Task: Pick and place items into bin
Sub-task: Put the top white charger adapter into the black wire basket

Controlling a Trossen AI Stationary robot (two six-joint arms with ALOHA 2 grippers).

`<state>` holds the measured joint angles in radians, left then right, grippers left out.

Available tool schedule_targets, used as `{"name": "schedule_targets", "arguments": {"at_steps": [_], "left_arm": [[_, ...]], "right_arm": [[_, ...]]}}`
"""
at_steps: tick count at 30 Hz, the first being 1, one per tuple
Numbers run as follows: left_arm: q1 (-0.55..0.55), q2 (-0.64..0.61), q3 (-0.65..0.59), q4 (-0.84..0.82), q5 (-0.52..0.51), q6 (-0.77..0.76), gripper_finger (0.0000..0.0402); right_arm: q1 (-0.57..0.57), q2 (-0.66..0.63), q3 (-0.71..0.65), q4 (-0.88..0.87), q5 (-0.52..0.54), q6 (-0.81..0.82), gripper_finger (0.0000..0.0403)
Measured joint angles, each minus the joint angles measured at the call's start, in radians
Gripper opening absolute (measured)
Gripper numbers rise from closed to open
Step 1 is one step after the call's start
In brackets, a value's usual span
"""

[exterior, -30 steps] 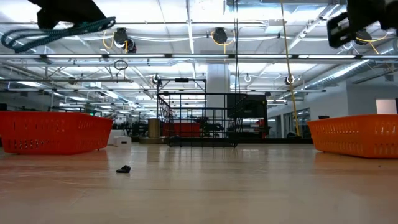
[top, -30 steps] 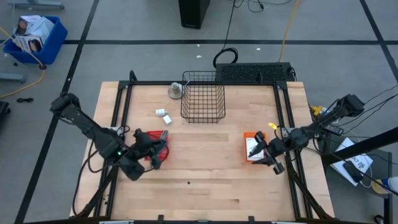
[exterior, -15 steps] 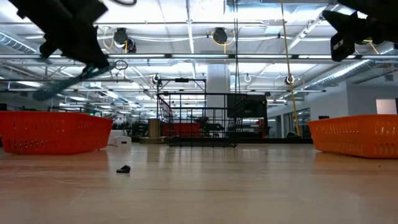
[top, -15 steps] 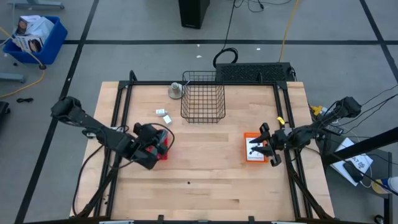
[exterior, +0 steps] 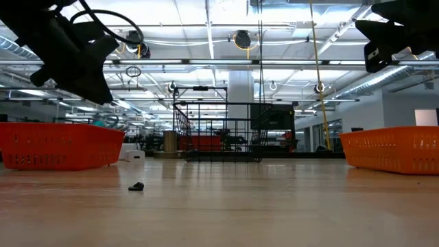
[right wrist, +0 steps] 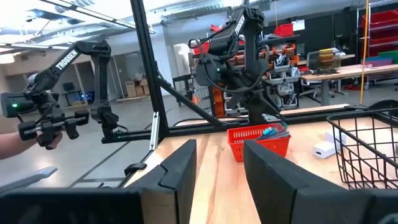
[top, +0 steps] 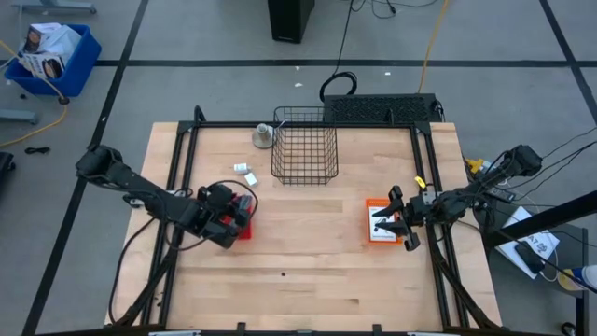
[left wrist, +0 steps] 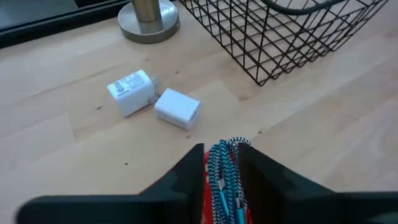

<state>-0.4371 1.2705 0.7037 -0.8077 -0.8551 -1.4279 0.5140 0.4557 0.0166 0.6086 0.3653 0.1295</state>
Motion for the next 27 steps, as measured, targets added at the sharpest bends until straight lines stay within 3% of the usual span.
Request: {"name": "schedule_targets", "arguments": {"at_steps": [4,8,15,20,27], "left_arm": [[0.022,-0.003,0.0,0.002,0.003,0.011,0.0152],[0.038,-0.032,0.021,0.006,-0.002,0.131,0.0197],[0.225,-0.136,0.054,-0.002,0.084,0.304,0.0228],[0.458,-0.219,0.067,-0.002,0.266,0.482,0.023],[0.772,-0.215,0.103,0.008,0.752,0.931,0.023]], "right_arm": [[0.0,0.0,-0.001,0.0,0.0,0.0,0.0125],[0.0,0.0,-0.001,0.0,0.0,0.0,0.0125],[0.0,0.0,-0.002,0.0,-0.001,0.0,0.0125],[0.0,0.0,-0.002,0.0,-0.001,0.0,0.0125],[0.0,0.0,-0.002,0.0,-0.001,0.0,0.0125]]}}
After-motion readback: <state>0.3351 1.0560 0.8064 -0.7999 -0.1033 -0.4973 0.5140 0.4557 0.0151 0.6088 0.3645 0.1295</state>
